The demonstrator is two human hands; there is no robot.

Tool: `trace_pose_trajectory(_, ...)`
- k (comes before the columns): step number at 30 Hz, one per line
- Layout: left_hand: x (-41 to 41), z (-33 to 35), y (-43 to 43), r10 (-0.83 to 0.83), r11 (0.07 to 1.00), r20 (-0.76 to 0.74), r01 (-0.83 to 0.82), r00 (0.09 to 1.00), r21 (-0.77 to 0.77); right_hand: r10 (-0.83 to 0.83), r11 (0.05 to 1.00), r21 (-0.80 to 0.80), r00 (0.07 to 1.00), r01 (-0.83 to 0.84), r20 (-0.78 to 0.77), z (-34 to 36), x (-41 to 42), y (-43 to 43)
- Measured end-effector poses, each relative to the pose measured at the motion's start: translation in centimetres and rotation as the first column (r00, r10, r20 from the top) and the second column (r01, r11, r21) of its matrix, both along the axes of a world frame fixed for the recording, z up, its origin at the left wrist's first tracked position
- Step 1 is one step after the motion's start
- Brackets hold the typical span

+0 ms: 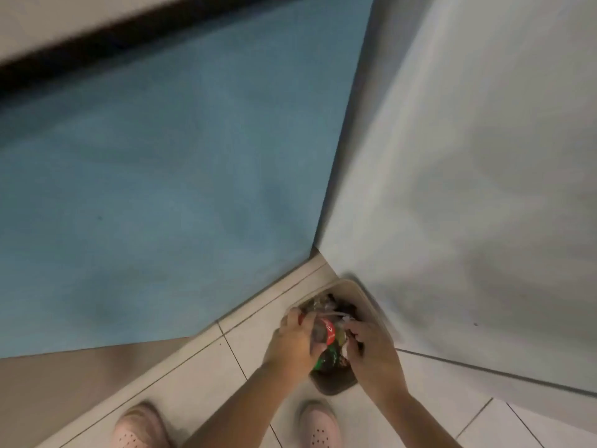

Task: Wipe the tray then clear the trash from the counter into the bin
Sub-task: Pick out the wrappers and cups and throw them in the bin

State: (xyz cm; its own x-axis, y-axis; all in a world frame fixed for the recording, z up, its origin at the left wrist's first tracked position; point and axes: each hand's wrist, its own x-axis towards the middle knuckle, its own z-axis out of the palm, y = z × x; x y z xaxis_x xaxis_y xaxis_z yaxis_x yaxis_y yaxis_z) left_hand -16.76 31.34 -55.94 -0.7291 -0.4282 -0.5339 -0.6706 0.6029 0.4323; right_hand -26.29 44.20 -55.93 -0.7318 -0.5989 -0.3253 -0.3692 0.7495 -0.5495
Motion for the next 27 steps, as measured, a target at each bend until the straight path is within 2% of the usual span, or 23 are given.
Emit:
trace_pose_trajectory(2, 2.0, 4.6, 0.3, 0.182, 0.983, -0.225, -0.179, 0.957, 0.037, -0.105, 0.968, -0.233, 0.994, 0.098, -0.019, 5.7, 0.9, -1.1)
trace_pose_trajectory(4, 3.9, 9.8, 0.2, 0.327, 0.936, -0.494, -0.349, 0.806, 0.05, -0.173, 0.885, -0.442, 0.985, 0.149, -0.014, 11.9, 2.1, -2.8)
trace_pose_trajectory(6, 5.7, 16.2, -0.5, 0.329, 0.891, -0.697, -0.453, 0.637, 0.006, -0.167, 0.772, -0.624, 0.986, 0.122, -0.014, 18.5, 3.5, -4.9)
trace_pose_trajectory(7, 6.6, 19.7, -1.1, 0.299, 0.869, -0.758, -0.493, 0.58, -0.035, -0.148, 0.729, -0.674, 0.989, 0.118, 0.013, 21.4, 3.8, -5.9)
trace_pose_trajectory(9, 8.7, 26.6, -2.4, 0.266, 0.828, -0.823, -0.556, 0.502, -0.071, 0.017, 0.729, -0.676, 0.983, 0.111, 0.18, 27.0, 4.8, -7.8)
trace_pose_trajectory(10, 9.9, 29.7, -3.1, 0.275, 0.805, -0.839, -0.59, 0.469, -0.067, 0.125, 0.728, -0.685, 0.975, 0.035, 0.183, 29.5, 5.7, -8.7)
trace_pose_trajectory(11, 10.9, 32.5, -3.7, 0.288, 0.779, -0.855, -0.625, 0.432, -0.054, 0.191, 0.67, -0.738, 0.979, -0.077, 0.072, 32.0, 6.8, -9.7)
trace_pose_trajectory(13, 13.1, 37.7, -5.0, 0.341, 0.739, -0.868, -0.674, 0.361, 0.01, 0.146, 0.51, -0.844, 0.984, -0.164, -0.103, 36.8, 9.4, -12.2)
trace_pose_trajectory(16, 17.0, 44.5, -7.4, 0.412, 0.694, -0.87, -0.712, 0.271, 0.107, 0.206, 0.346, -0.908, 0.963, -0.236, -0.172, 43.5, 13.6, -17.1)
trace_pose_trajectory(18, 19.8, 47.7, -9.5, 0.458, 0.665, -0.859, -0.729, 0.229, 0.16, 0.324, 0.345, -0.887, 0.926, -0.306, -0.194, 47.0, 15.3, -20.7)
trace_pose_trajectory(21, 24.5, 50.6, -14.1, 0.474, 0.608, -0.849, -0.785, 0.234, 0.123, 0.418, 0.424, -0.778, 0.862, -0.464, -0.286, 50.2, 17.5, -27.2)
trace_pose_trajectory(24, 28.9, 52.3, -19.3, 0.532, 0.554, -0.811, -0.824, 0.243, 0.116, 0.335, 0.502, -0.705, 0.864, -0.501, -0.376, 50.7, 19.0, -34.0)
trace_pose_trajectory(27, 32.3, 53.6, -24.3, 0.558, 0.531, -0.793, -0.839, 0.245, 0.115, 0.255, 0.668, -0.573, 0.87, -0.474, -0.422, 50.2, 19.3, -39.8)
